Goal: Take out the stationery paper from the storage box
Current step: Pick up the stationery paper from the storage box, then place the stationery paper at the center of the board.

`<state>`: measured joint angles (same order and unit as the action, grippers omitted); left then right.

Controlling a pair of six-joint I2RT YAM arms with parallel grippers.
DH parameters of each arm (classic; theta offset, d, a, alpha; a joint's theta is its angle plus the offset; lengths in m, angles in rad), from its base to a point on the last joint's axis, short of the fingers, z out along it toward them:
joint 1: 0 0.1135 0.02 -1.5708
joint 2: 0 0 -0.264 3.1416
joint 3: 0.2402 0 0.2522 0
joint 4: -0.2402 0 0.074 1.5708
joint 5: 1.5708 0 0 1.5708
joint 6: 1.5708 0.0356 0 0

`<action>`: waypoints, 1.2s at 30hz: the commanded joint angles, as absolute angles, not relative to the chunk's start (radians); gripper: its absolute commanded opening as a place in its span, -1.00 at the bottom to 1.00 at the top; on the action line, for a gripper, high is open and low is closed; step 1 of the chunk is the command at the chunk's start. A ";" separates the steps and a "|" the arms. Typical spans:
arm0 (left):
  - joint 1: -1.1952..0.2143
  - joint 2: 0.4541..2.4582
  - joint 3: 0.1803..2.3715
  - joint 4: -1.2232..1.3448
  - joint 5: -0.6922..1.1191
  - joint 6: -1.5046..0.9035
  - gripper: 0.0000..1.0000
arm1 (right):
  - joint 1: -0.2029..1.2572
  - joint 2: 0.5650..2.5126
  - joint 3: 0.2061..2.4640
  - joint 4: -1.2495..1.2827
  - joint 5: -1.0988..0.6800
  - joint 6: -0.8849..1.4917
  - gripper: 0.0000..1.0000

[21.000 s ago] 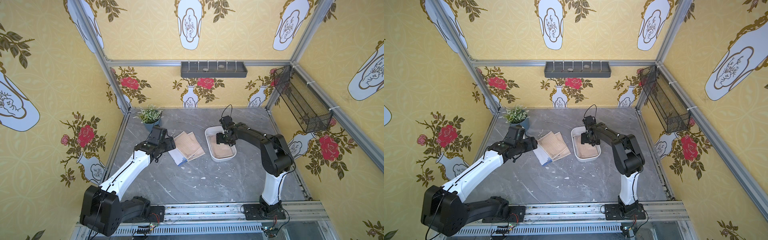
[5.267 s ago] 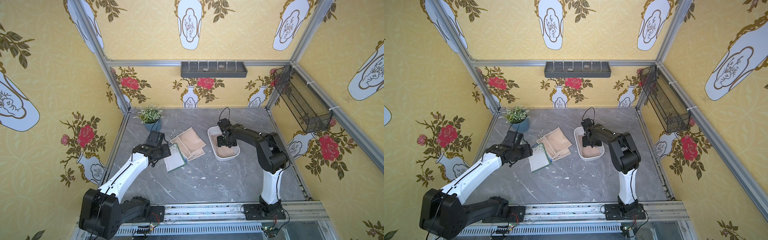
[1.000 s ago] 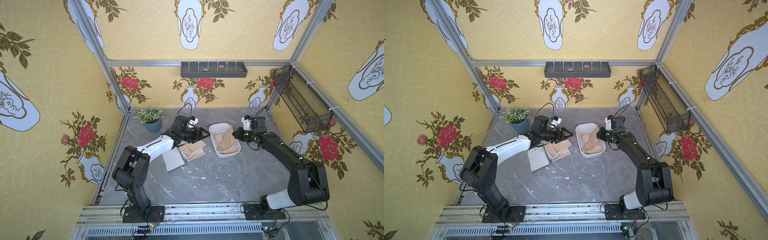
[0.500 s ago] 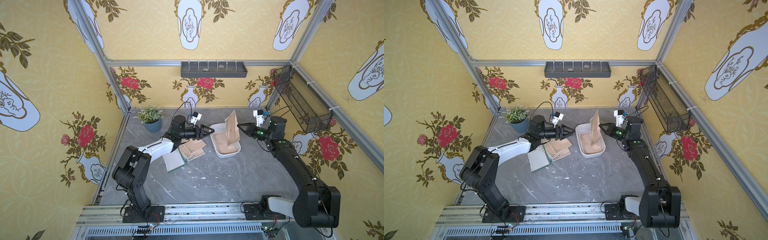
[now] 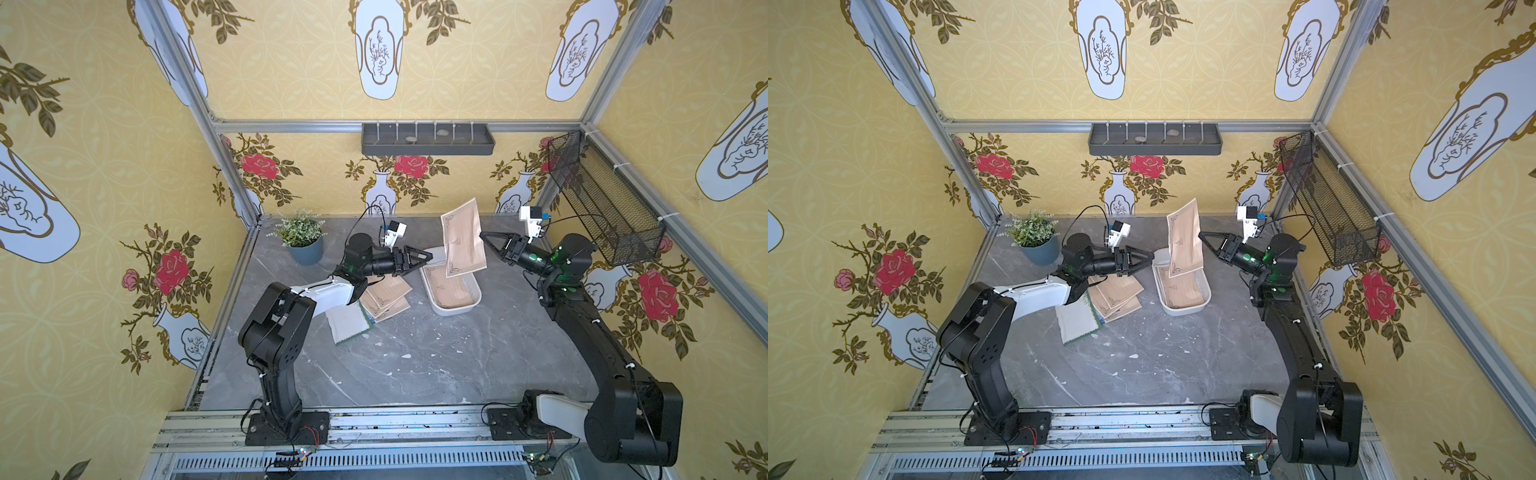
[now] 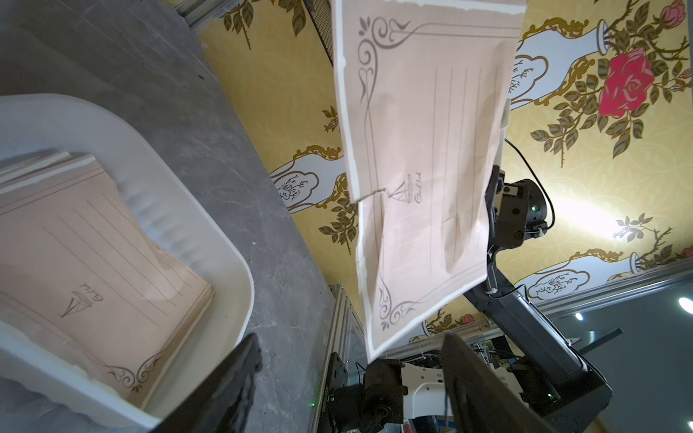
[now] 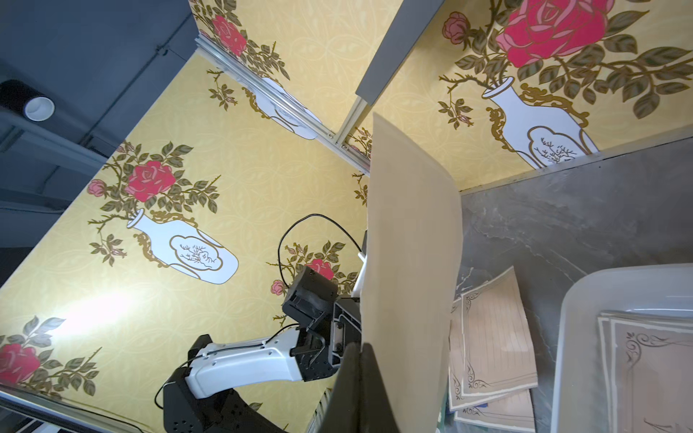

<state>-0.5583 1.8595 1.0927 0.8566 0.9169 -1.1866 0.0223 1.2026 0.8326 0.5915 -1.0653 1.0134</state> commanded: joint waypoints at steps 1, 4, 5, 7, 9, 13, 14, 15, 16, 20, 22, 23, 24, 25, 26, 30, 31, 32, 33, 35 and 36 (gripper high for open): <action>-0.567 1.896 1.112 1.011 0.923 -1.250 0.55 | 0.027 1.214 0.830 0.717 -1.086 1.086 -1.00; -0.575 1.936 1.147 1.077 0.925 -1.300 0.55 | 0.031 1.232 0.818 0.773 -1.095 1.118 -1.00; -0.579 1.950 1.161 1.085 0.926 -1.310 0.55 | 0.033 1.240 0.816 0.803 -1.097 1.132 -1.00; -0.586 1.973 1.187 1.102 0.927 -1.327 0.55 | 0.035 1.255 0.809 0.842 -1.103 1.159 -1.00; -0.593 1.998 1.212 1.121 0.928 -1.348 0.55 | 0.040 1.271 0.805 0.877 -1.106 1.180 -1.00; -0.610 2.036 1.260 1.132 0.936 -1.368 0.55 | 0.051 1.293 0.789 0.941 -1.108 1.213 -1.00; -0.612 2.041 1.268 1.131 0.936 -1.370 0.54 | 0.053 1.298 0.788 0.953 -1.110 1.219 -1.00; -0.615 2.045 1.272 1.132 0.936 -1.372 0.54 | 0.055 1.299 0.791 0.953 -1.111 1.220 -1.00; -0.615 2.048 1.274 1.132 0.937 -1.374 0.54 | 0.057 1.299 0.787 0.951 -1.113 1.218 -1.00; -0.617 2.046 1.273 1.145 0.939 -1.380 0.33 | 0.060 1.292 0.793 0.879 -1.112 1.170 -1.00; -0.617 2.038 1.267 1.147 0.939 -1.379 0.01 | 0.062 1.287 0.790 0.840 -1.108 1.139 -1.00; -0.617 2.034 1.263 1.146 0.939 -1.378 -0.21 | 0.063 1.284 0.788 0.816 -1.106 1.121 -1.00; -0.617 2.030 1.260 1.147 0.937 -1.375 -0.40 | 0.063 1.281 0.786 0.788 -1.102 1.100 -1.00; -0.617 2.025 1.257 1.146 0.935 -1.372 -0.54 | 0.063 1.278 0.784 0.767 -1.098 1.084 -1.00; -0.617 2.020 1.254 1.146 0.934 -1.370 -0.67 | 0.063 1.276 0.783 0.745 -1.096 1.066 -1.00; -0.617 1.995 1.234 1.127 0.930 -1.348 -1.00 | 0.063 1.268 0.783 0.666 -1.089 1.015 -1.00; -0.615 1.989 1.228 1.118 0.927 -1.339 -1.00 | 0.062 1.267 0.785 0.651 -1.089 1.005 -1.00; -0.615 1.980 1.219 1.104 0.924 -1.326 -1.00 | 0.063 1.267 0.786 0.633 -1.088 0.995 -1.00; -0.615 1.971 1.213 1.086 0.922 -1.312 -1.00 | 0.063 1.265 0.791 0.603 -1.084 0.980 -1.00; -0.610 1.953 1.202 1.053 0.919 -1.287 -1.00 | 0.061 1.263 0.801 0.524 -1.066 0.936 -0.79; -0.606 1.943 1.193 1.039 0.917 -1.277 -1.00 | 0.061 1.258 0.809 0.476 -1.050 0.910 -0.59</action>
